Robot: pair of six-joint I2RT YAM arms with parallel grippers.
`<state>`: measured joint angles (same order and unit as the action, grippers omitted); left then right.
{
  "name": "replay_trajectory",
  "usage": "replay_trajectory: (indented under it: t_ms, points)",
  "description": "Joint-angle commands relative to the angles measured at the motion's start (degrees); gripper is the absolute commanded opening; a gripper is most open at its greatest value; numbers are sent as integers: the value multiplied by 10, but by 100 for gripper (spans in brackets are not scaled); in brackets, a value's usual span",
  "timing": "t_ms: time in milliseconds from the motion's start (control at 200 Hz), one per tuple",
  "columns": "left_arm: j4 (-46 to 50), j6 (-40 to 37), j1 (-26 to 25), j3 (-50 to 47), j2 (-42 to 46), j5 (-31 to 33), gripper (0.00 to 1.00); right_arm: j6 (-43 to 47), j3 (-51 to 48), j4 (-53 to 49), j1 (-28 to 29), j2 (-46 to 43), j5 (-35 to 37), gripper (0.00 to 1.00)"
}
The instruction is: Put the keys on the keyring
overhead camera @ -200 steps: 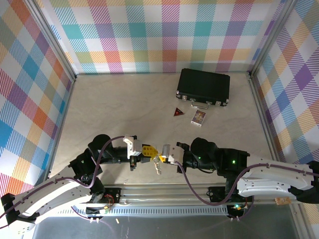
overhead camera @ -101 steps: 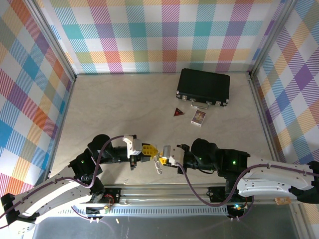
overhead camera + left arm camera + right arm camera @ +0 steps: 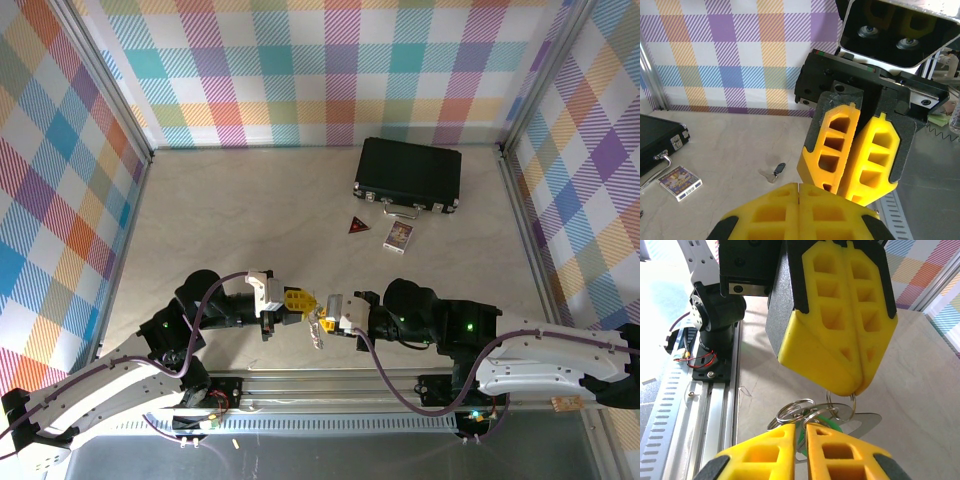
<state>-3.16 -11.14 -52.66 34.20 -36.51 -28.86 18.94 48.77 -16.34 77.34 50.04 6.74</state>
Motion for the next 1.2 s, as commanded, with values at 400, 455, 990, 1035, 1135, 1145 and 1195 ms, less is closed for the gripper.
replay_trajectory:
  t_ms: [400, 455, 990, 1035, 1135, 1145, 1195]
  points:
    - [-50, 15, 3, -5, 19, -1, 0, -22, 4, -4, 4, -40, -1, 27]
    - [-59, 17, 3, -10, 22, -2, 0, -31, 7, -8, 4, -58, 3, 32]
    - [-256, 93, 2, -35, 2, -78, 0, -151, 94, -37, -101, -52, -188, 38]
    - [-256, 95, 2, -34, 1, -79, 0, -158, 97, -37, -111, -45, -203, 38]
    - [-259, 97, 1, -33, 2, -83, 0, -166, 102, -37, -124, -33, -219, 38]
    - [-260, 97, 1, -34, 1, -83, 0, -168, 102, -38, -125, -32, -221, 38]
    - [-262, 98, 1, -34, 1, -83, 0, -173, 102, -34, -131, -28, -236, 37]
